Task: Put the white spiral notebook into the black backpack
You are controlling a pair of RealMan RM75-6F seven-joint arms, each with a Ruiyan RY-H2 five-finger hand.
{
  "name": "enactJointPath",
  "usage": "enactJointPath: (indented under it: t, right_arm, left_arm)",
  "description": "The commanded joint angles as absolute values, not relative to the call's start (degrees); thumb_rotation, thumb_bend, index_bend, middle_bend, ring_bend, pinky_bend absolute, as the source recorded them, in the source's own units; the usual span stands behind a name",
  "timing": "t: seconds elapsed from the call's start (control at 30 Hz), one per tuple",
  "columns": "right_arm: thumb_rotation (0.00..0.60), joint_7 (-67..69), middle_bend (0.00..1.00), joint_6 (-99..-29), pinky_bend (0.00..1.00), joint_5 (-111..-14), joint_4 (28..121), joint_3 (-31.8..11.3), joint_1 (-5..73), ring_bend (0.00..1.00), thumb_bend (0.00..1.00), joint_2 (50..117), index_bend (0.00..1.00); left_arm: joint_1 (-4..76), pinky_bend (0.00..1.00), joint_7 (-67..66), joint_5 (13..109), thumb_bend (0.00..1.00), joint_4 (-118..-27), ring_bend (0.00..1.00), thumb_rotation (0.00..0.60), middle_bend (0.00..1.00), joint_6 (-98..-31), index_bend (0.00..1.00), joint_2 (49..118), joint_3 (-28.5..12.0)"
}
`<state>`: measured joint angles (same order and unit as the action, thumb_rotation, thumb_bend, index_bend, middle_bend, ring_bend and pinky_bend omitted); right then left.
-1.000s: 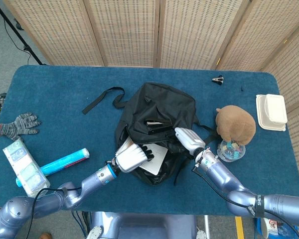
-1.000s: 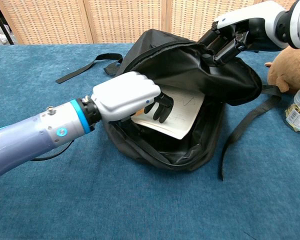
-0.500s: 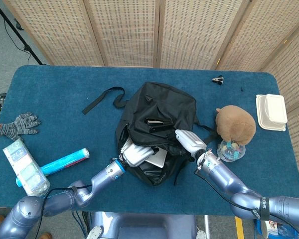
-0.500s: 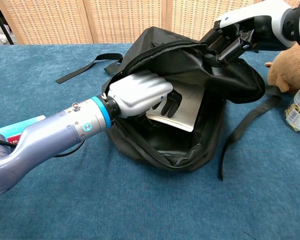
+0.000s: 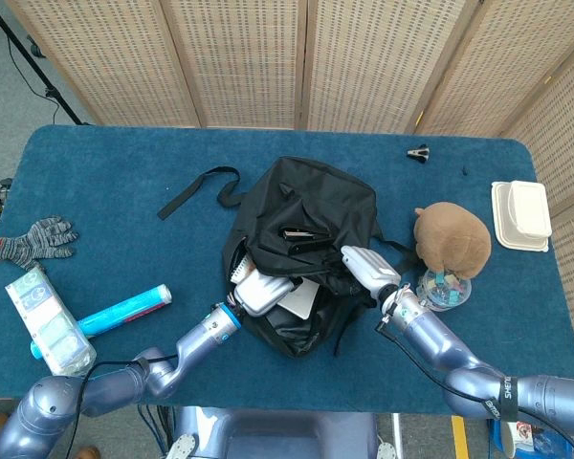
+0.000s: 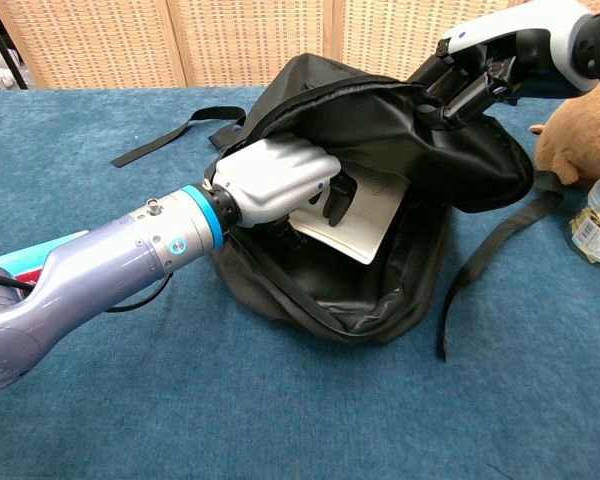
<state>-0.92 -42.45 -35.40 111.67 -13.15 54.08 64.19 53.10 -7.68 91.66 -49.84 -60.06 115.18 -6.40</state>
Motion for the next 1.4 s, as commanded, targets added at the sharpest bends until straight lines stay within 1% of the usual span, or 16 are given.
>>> enactJointPath:
  t: [0.03, 0.47, 0.5, 0.53, 0.57, 0.63, 0.7, 0.77, 0.8, 0.87, 0.9, 1.0, 1.07, 1.2, 1.4]
  right_arm:
    - [0.6, -0.89, 0.63, -42.48, 0.22, -35.44, 111.67, -13.1, 54.19, 0.53, 0.69, 64.21, 0.6]
    - [0.6, -1.12, 0.63, -42.83, 0.22, -35.05, 111.93, -12.71, 54.81, 0.53, 0.69, 63.91, 0.6]
    - [0.6, -1.11, 0.63, -42.84, 0.22, -34.97, 111.9, -12.7, 54.86, 0.53, 0.69, 63.91, 0.6]
    - [0.6, -1.15, 0.63, -42.9, 0.22, -34.91, 111.8, -12.66, 54.91, 0.53, 0.69, 63.93, 0.6]
    - [0.6, -1.25, 0.63, -42.97, 0.22, -34.9, 111.7, -12.6, 54.97, 0.53, 0.69, 63.95, 0.6]
    - [0.6, -1.28, 0.63, -43.11, 0.22, -34.74, 111.52, -12.54, 55.04, 0.53, 0.69, 64.05, 0.6]
    - [0.6, -1.21, 0.63, -43.2, 0.22, -34.56, 111.37, -12.54, 55.08, 0.53, 0.69, 64.16, 0.6]
    - [0.6, -1.4, 0.63, -43.46, 0.22, -34.46, 111.08, -12.45, 55.17, 0.53, 0.69, 64.31, 0.6]
    - [0.6, -1.56, 0.63, -43.59, 0.22, -34.4, 110.94, -12.36, 55.23, 0.53, 0.69, 64.4, 0.6]
    - [0.6, -2.02, 0.63, -44.01, 0.22, -34.14, 110.52, -12.12, 55.36, 0.53, 0.69, 64.57, 0.6]
    - [0.6, -2.23, 0.63, -44.23, 0.22, -34.01, 110.33, -11.99, 55.39, 0.53, 0.69, 64.66, 0.6]
    - [0.6, -2.35, 0.63, -44.66, 0.22, -33.52, 109.96, -11.86, 55.33, 0.53, 0.69, 64.81, 0.6]
    - [0.6, -2.26, 0.63, -44.82, 0.22, -33.27, 109.72, -11.86, 55.2, 0.53, 0.69, 64.8, 0.61]
    - [0.6, -2.18, 0.63, -44.88, 0.22, -33.18, 109.5, -11.86, 54.99, 0.53, 0.69, 64.7, 0.61]
    - [0.6, -2.66, 0.63, -45.01, 0.22, -33.02, 109.06, -11.55, 54.92, 0.53, 0.69, 64.86, 0.6]
  left_arm:
    - [53.19, 0.61, -9.09, 90.12, 0.51, -50.15, 0.46, 0.6, 0.53, -58.49, 0.66, 115.31, -7.01]
    - [54.0, 0.61, -11.22, 87.44, 0.51, -48.67, 0.46, 0.6, 0.53, -57.4, 0.66, 117.4, -8.7]
    - [54.01, 0.61, -10.99, 87.25, 0.5, -49.01, 0.46, 0.6, 0.52, -57.08, 0.65, 117.22, -8.69]
    - [54.0, 0.61, -10.42, 86.96, 0.5, -49.99, 0.45, 0.6, 0.51, -56.29, 0.63, 116.67, -8.53]
    - [54.03, 0.61, -10.03, 86.83, 0.49, -50.99, 0.42, 0.6, 0.48, -55.61, 0.59, 116.0, -8.34]
    - [54.06, 0.59, -9.69, 86.57, 0.46, -53.49, 0.34, 0.6, 0.37, -54.28, 0.48, 114.2, -7.94]
    - [53.97, 0.51, -9.82, 85.97, 0.38, -55.78, 0.22, 0.6, 0.22, -53.11, 0.33, 112.68, -7.8]
    - [53.84, 0.47, -10.28, 85.69, 0.31, -57.9, 0.15, 0.6, 0.14, -52.83, 0.24, 111.28, -7.76]
    - [53.71, 0.46, -10.2, 85.69, 0.26, -58.7, 0.13, 0.6, 0.11, -53.0, 0.2, 110.82, -7.72]
    - [53.36, 0.45, -9.33, 85.79, 0.18, -60.49, 0.12, 0.6, 0.09, -53.32, 0.15, 109.77, -7.47]
    - [53.18, 0.45, -8.84, 86.01, 0.15, -61.3, 0.11, 0.6, 0.09, -53.57, 0.14, 109.18, -7.24]
    - [52.53, 0.45, -7.06, 87.15, 0.11, -63.73, 0.1, 0.6, 0.09, -54.63, 0.14, 107.16, -6.2]
    - [51.97, 0.45, -5.67, 87.87, 0.1, -64.98, 0.1, 0.6, 0.09, -55.44, 0.14, 105.88, -5.47]
    - [50.9, 0.41, -1.49, 89.49, 0.09, -67.42, 0.07, 0.6, 0.05, -57.26, 0.09, 103.22, -4.07]
    - [48.87, 0.4, 7.77, 94.91, 0.09, -67.76, 0.06, 0.6, 0.05, -63.69, 0.08, 100.0, -0.75]
